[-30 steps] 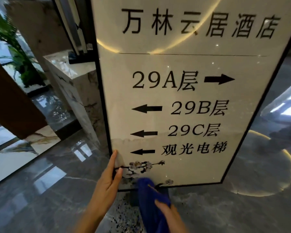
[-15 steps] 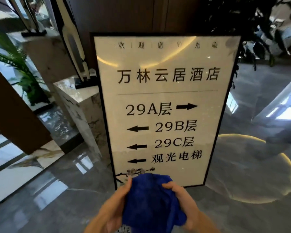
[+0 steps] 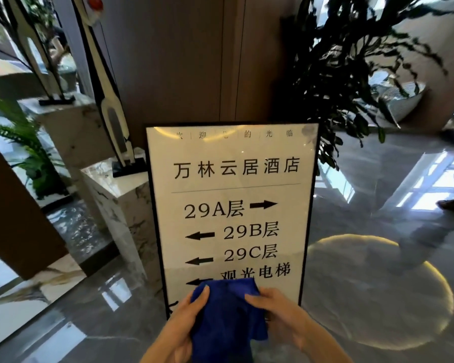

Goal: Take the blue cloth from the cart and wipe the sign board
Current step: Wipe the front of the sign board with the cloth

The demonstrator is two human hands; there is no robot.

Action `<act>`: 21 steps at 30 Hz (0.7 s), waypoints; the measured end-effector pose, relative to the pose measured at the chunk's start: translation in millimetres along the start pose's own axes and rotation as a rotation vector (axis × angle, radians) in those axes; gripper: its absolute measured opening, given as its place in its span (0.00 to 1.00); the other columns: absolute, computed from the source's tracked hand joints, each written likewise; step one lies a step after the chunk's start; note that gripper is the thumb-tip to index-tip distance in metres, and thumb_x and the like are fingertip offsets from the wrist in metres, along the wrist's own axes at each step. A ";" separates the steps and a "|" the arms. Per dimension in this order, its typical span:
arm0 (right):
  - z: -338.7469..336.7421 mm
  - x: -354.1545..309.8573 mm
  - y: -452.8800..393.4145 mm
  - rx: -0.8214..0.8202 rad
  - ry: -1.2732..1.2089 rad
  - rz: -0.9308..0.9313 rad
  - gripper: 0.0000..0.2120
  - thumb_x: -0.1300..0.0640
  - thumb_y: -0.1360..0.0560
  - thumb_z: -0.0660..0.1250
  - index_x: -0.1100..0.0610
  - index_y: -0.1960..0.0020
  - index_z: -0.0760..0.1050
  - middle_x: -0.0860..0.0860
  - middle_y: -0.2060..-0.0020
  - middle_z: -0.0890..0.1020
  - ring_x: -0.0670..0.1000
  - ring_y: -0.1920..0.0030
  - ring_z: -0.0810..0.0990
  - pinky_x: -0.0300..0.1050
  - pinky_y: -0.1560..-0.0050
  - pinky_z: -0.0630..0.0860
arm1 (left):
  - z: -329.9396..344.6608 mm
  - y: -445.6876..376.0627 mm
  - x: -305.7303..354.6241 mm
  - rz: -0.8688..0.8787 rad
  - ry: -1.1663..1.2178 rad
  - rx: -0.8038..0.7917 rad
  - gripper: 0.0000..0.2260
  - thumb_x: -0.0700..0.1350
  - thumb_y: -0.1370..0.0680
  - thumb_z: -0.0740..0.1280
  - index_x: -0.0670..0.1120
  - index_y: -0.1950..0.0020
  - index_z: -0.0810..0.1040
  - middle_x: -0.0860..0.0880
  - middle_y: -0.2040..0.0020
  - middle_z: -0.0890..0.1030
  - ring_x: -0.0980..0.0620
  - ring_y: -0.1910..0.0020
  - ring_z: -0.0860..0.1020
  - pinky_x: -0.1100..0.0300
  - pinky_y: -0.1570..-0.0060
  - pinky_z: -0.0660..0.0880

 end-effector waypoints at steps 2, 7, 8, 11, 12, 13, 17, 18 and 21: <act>-3.8 -3.3 0.6 0.016 0.096 -0.100 0.20 0.59 0.29 0.76 0.55 0.38 0.79 0.51 0.45 0.86 0.52 0.43 0.83 0.48 0.43 0.80 | 6.7 2.5 4.1 0.002 0.000 -0.019 0.16 0.45 0.27 0.72 0.40 0.42 0.80 0.37 0.50 0.85 0.41 0.54 0.85 0.55 0.66 0.82; -13.8 -13.7 5.6 0.202 0.149 -0.259 0.19 0.64 0.27 0.73 0.59 0.38 0.74 0.54 0.51 0.86 0.51 0.50 0.85 0.44 0.49 0.81 | 8.9 10.6 27.1 0.091 0.013 -0.051 0.23 0.37 0.34 0.75 0.44 0.40 0.79 0.35 0.45 0.83 0.39 0.51 0.84 0.52 0.61 0.81; -14.3 -17.8 9.1 0.213 0.125 -0.291 0.19 0.64 0.27 0.73 0.56 0.38 0.72 0.54 0.55 0.87 0.51 0.54 0.86 0.42 0.54 0.80 | 8.6 12.9 32.1 0.112 0.034 -0.087 0.24 0.34 0.34 0.75 0.47 0.40 0.80 0.34 0.44 0.83 0.36 0.49 0.83 0.50 0.60 0.81; -11.7 -36.1 20.4 0.194 0.094 -0.417 0.23 0.64 0.26 0.72 0.45 0.37 0.71 0.56 0.56 0.87 0.55 0.54 0.86 0.45 0.53 0.81 | 11.3 17.7 41.0 0.149 0.020 -0.235 0.20 0.28 0.31 0.73 0.47 0.45 0.82 0.37 0.45 0.83 0.32 0.46 0.81 0.44 0.55 0.81; -9.1 -42.6 23.8 0.186 0.109 -0.448 0.22 0.64 0.25 0.71 0.43 0.38 0.73 0.56 0.51 0.86 0.57 0.51 0.85 0.50 0.49 0.82 | 10.3 19.5 43.3 0.161 0.004 -0.259 0.18 0.27 0.31 0.73 0.44 0.47 0.81 0.37 0.45 0.83 0.32 0.47 0.81 0.44 0.54 0.81; -7.0 -46.5 25.7 0.187 0.140 -0.465 0.19 0.64 0.25 0.71 0.44 0.40 0.77 0.54 0.48 0.86 0.58 0.48 0.84 0.53 0.45 0.81 | 8.4 20.4 45.2 0.165 -0.015 -0.267 0.16 0.26 0.32 0.73 0.42 0.48 0.81 0.37 0.46 0.83 0.32 0.48 0.81 0.44 0.54 0.81; -3.3 -47.5 25.6 0.171 0.149 -0.420 0.14 0.62 0.25 0.72 0.45 0.46 0.84 0.48 0.46 0.86 0.52 0.41 0.82 0.53 0.36 0.77 | 5.8 30.9 60.6 0.251 -0.094 -0.194 0.13 0.29 0.30 0.72 0.41 0.49 0.82 0.35 0.46 0.83 0.34 0.48 0.82 0.44 0.54 0.81; -1.7 -49.1 26.2 0.148 0.123 -0.421 0.16 0.63 0.26 0.72 0.45 0.45 0.84 0.48 0.45 0.85 0.51 0.41 0.82 0.53 0.36 0.77 | 5.0 33.6 65.6 0.287 -0.113 -0.150 0.11 0.30 0.29 0.71 0.42 0.51 0.83 0.36 0.47 0.84 0.35 0.49 0.83 0.45 0.54 0.81; 3.1 -59.9 30.7 0.092 0.153 -0.472 0.20 0.65 0.29 0.75 0.45 0.43 0.83 0.46 0.44 0.85 0.49 0.41 0.82 0.47 0.41 0.80 | 4.6 40.9 77.1 0.378 -0.190 -0.030 0.10 0.32 0.25 0.69 0.45 0.53 0.85 0.41 0.50 0.86 0.40 0.52 0.84 0.47 0.57 0.82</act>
Point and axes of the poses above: each hand's wrist, its own y-axis away from the middle knuckle, its own z-axis out of the palm, x = y × z, the point moved 8 cm from there along -y, towards the middle knuckle
